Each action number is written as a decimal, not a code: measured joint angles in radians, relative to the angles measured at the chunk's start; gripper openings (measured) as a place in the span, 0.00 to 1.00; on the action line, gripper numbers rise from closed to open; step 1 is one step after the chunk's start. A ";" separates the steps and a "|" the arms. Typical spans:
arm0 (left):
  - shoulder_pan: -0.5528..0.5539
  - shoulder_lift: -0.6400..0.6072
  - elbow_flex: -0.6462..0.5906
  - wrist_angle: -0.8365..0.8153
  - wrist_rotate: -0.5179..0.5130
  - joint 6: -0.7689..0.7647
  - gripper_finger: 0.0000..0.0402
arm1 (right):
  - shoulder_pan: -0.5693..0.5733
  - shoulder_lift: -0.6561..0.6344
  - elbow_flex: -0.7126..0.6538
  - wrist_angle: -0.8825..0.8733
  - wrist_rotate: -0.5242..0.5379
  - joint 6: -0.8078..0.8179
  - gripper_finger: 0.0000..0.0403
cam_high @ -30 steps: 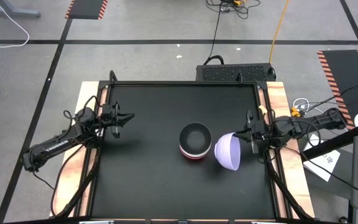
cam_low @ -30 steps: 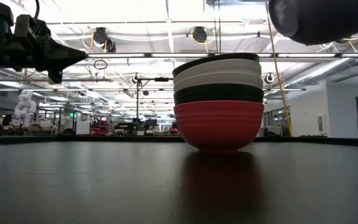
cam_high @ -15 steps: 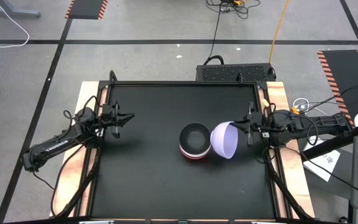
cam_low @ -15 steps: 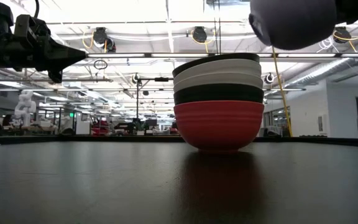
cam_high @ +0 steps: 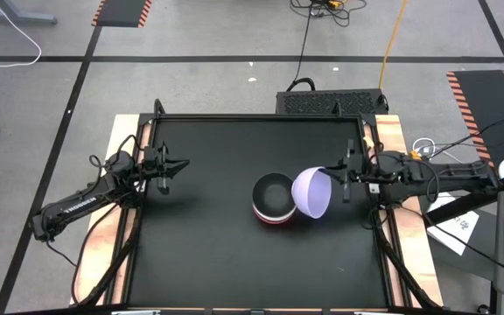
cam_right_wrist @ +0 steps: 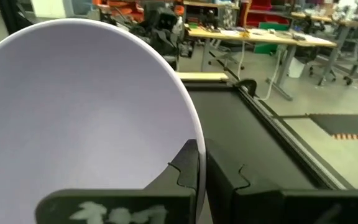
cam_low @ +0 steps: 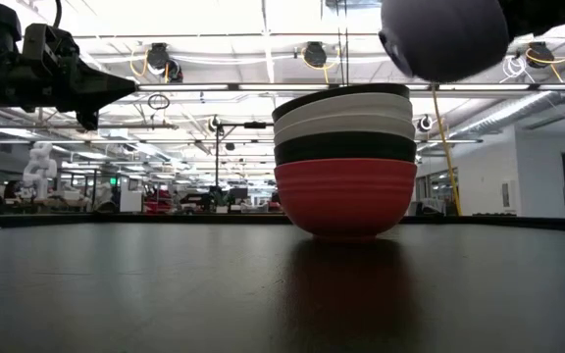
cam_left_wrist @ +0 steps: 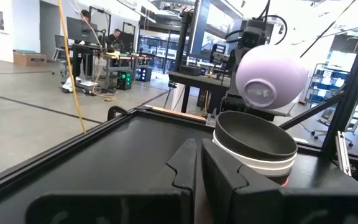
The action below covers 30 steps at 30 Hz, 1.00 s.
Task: Nest bowls inside each other
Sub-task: Stack the purple bowl on top of the black bowl
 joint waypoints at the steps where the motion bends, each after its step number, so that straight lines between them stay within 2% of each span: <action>1: 0.000 0.000 0.000 0.000 0.000 0.001 0.06 | -0.006 0.010 0.012 0.002 -0.013 -0.006 0.01; 19: 0.000 0.000 0.000 -0.041 0.000 0.018 0.06 | -0.138 0.301 0.220 0.000 -0.204 -0.042 0.01; 24: 0.000 0.000 0.000 -0.055 0.000 0.033 0.06 | -0.179 0.366 0.276 0.000 -0.214 -0.073 0.01; 30: 0.000 0.000 0.000 -0.055 0.000 0.036 0.06 | -0.243 0.443 0.359 -0.019 -0.365 -0.066 0.01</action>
